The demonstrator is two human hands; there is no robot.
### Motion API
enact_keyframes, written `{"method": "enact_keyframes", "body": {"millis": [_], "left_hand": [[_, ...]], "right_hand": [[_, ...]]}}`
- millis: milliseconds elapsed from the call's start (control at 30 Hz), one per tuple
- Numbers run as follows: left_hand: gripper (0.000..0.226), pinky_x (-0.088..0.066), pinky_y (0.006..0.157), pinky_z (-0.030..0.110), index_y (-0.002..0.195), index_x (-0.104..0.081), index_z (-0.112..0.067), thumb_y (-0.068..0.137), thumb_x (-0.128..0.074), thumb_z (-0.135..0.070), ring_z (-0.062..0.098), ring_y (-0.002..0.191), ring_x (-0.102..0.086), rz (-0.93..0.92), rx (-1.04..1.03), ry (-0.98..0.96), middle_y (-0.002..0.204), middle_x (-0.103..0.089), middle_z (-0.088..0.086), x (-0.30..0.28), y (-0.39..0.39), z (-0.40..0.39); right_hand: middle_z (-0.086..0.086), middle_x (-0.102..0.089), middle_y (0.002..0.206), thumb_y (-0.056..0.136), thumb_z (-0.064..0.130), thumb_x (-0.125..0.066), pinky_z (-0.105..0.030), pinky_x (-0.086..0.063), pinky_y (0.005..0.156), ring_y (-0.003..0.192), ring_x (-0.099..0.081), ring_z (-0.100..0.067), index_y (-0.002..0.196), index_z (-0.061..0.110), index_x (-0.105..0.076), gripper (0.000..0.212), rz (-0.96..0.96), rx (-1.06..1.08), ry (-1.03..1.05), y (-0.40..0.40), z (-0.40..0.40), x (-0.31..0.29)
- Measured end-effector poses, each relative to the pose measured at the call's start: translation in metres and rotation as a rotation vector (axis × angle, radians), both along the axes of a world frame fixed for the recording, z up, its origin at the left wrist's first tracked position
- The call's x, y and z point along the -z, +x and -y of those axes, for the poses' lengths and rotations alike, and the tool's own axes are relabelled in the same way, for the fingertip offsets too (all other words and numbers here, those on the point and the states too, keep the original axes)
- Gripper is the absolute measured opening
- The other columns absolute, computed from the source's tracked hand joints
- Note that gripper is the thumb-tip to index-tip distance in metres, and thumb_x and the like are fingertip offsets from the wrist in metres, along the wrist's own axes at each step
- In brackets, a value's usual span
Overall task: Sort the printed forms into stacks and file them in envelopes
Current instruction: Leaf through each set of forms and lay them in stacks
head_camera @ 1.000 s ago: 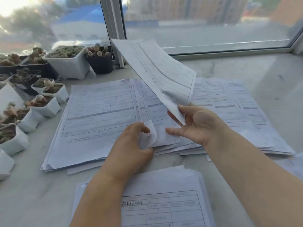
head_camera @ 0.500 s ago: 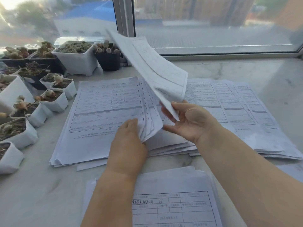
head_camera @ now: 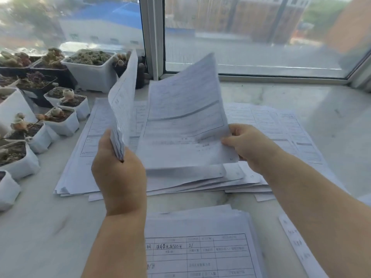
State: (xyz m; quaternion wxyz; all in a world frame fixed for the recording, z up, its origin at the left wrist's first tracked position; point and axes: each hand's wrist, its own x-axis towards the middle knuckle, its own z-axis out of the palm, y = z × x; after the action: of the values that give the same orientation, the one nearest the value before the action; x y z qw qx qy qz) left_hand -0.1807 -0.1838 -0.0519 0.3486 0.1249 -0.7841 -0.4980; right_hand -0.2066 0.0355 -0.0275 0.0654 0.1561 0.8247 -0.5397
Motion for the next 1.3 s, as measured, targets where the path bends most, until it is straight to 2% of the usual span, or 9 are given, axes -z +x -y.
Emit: {"method": "enact_keyframes", "body": {"millis": [100,200,300,400,667,867,1100,1200,1300], "left_hand": [[0.019,-0.032,0.056,0.000,0.088,-0.053,0.014,0.083,-0.038,0.004,0.004,0.054,-0.036,-0.029,0.004,-0.085,0.059,-0.033,-0.010,-0.004,0.000,0.000],[0.034,-0.032,0.067,-0.006,0.111,-0.061,0.005,0.084,-0.040,0.002,0.007,0.072,-0.045,0.006,0.112,-0.137,0.083,-0.060,0.008,-0.001,-0.001,-0.002],[0.046,-0.038,0.067,0.001,0.122,-0.063,-0.013,0.084,-0.046,0.007,0.012,0.080,-0.054,0.161,0.335,-0.196,0.097,-0.067,0.002,0.011,-0.003,-0.005],[0.054,-0.040,0.069,0.016,0.108,-0.068,-0.022,0.072,-0.046,0.012,0.015,0.089,-0.056,0.333,0.528,-0.278,0.094,-0.065,-0.009,0.022,-0.001,-0.007],[0.053,-0.034,0.093,0.017,0.119,-0.067,-0.018,0.079,-0.047,0.012,0.015,0.115,-0.055,0.181,0.384,-0.379,0.120,-0.065,-0.004,0.013,0.000,-0.009],[0.058,-0.027,0.089,0.010,0.120,-0.064,-0.023,0.072,-0.052,0.007,0.005,0.122,-0.045,0.428,0.658,-0.499,0.128,-0.051,-0.014,0.023,-0.004,-0.006],[0.051,-0.024,0.095,0.018,0.115,-0.055,-0.036,0.072,-0.071,-0.057,-0.004,0.116,-0.031,0.660,0.835,-0.405,0.122,-0.033,-0.023,0.022,-0.010,-0.001],[0.018,-0.041,0.095,0.029,0.094,-0.060,-0.026,0.091,-0.054,-0.042,0.007,0.108,-0.043,0.724,0.816,-0.326,0.118,-0.043,-0.009,0.012,-0.016,-0.012],[0.022,-0.045,0.096,0.033,0.083,-0.060,-0.011,0.096,-0.046,-0.023,0.025,0.101,-0.055,0.720,0.797,-0.397,0.104,-0.057,0.010,-0.013,-0.015,-0.019]], "right_hand": [[-0.010,-0.073,0.103,0.091,-0.003,-0.047,-0.043,-0.057,0.084,0.090,-0.069,-0.026,0.083,0.024,-0.068,0.035,0.072,-0.072,-0.018,-0.005,0.009,0.005],[-0.009,-0.073,0.104,0.092,-0.001,-0.049,-0.037,-0.058,0.079,0.088,-0.069,-0.023,0.093,0.020,-0.069,0.029,0.136,-0.109,-0.060,-0.012,0.014,0.011],[-0.017,-0.070,0.112,0.092,0.001,-0.052,-0.039,-0.051,0.081,0.090,-0.065,-0.028,0.107,0.008,-0.068,0.023,0.211,-0.137,-0.053,-0.016,0.018,0.016],[-0.020,-0.069,0.112,0.093,0.002,-0.054,-0.030,-0.050,0.068,0.084,-0.064,-0.026,0.114,0.003,-0.064,0.023,0.238,-0.140,-0.070,-0.019,0.018,0.021],[-0.009,-0.072,0.098,0.093,-0.001,-0.054,-0.024,-0.055,0.051,0.073,-0.069,-0.018,0.114,0.006,-0.065,0.025,0.302,-0.143,-0.163,-0.017,0.018,0.021],[-0.016,-0.061,0.128,0.092,0.006,-0.054,-0.045,-0.052,0.096,0.110,-0.062,-0.030,0.130,0.008,-0.055,0.038,0.312,-0.185,0.046,-0.022,0.026,0.020],[0.001,-0.062,0.099,0.091,0.021,-0.054,-0.038,-0.055,0.084,0.091,-0.065,-0.023,0.115,0.022,-0.056,0.024,-0.013,-0.061,0.355,0.029,0.002,-0.007],[0.003,-0.065,0.084,0.091,0.022,-0.055,-0.043,-0.058,0.075,0.077,-0.066,-0.022,0.103,0.025,-0.061,0.014,-0.063,-0.052,0.259,0.075,-0.009,-0.023],[0.002,-0.067,0.075,0.090,0.018,-0.058,-0.040,-0.056,0.072,0.070,-0.065,-0.017,0.093,0.029,-0.064,0.013,-0.089,-0.043,0.164,0.134,-0.005,-0.033]]}}
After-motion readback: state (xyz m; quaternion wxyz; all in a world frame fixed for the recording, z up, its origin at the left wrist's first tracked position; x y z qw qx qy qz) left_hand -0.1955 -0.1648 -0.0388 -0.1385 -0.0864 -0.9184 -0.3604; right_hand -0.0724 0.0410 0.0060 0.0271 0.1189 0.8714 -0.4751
